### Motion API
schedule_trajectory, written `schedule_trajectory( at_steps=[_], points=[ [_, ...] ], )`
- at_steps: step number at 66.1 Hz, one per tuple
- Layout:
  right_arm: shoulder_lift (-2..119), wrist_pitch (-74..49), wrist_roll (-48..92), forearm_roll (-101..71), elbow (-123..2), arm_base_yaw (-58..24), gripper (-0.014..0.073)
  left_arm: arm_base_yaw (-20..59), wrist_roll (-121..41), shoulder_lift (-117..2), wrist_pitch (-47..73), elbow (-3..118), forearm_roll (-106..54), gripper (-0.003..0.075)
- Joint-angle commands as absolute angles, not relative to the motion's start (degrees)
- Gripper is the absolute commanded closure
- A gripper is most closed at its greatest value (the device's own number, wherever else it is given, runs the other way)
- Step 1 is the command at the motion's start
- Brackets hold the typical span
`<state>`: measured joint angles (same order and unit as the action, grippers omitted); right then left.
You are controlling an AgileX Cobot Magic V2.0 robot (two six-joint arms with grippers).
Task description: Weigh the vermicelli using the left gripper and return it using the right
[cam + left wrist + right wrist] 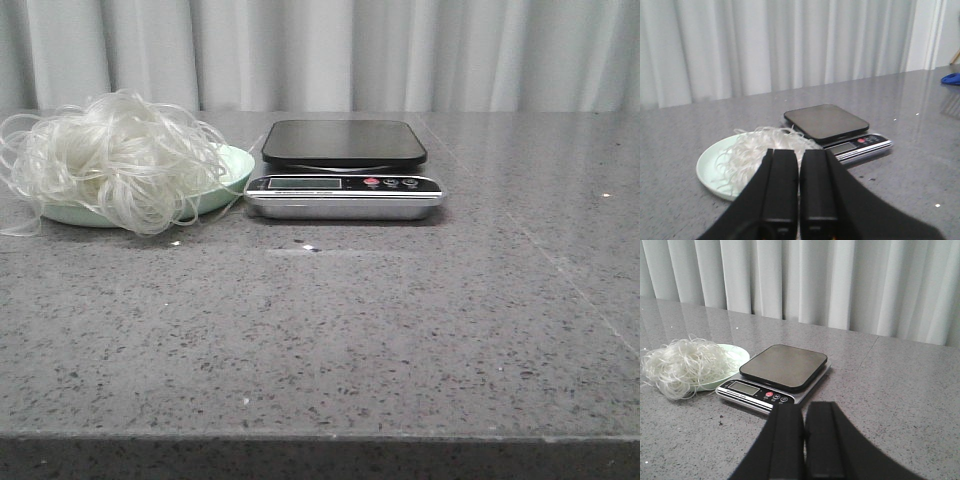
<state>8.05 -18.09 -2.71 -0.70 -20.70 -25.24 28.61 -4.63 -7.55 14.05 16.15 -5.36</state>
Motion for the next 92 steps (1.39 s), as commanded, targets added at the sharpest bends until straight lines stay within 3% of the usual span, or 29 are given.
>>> schedule_trajectory(
  at_steps=[1,17,29,82,92],
  points=[
    [8.6,-13.8,-2.1,0.0,-22.1,-24.9,0.0414,23.6,-4.6,-7.2,8.7,13.9,-3.3,0.0577],
    [8.6,-13.8,-2.1,0.0,-22.1,-24.9,0.0414,9.2,-4.2,1.8,6.9,4.4,0.0,0.0577],
    [8.6,-14.0,-2.1,0.0,-22.1,-24.9,0.0414,2.1,-4.2,1.5,1.4,-0.8,0.0,0.0577],
    [8.6,-13.9,-2.1,0.0,-21.8,-24.9,0.0414,1.7,-4.2,1.5,3.7,-0.6,0.0,0.0577],
    [8.1,-13.0,-2.1,0.0,-19.8,-20.0,0.0414,1.7,-4.2,1.5,3.7,-0.6,0.0,0.0577]
  ],
)
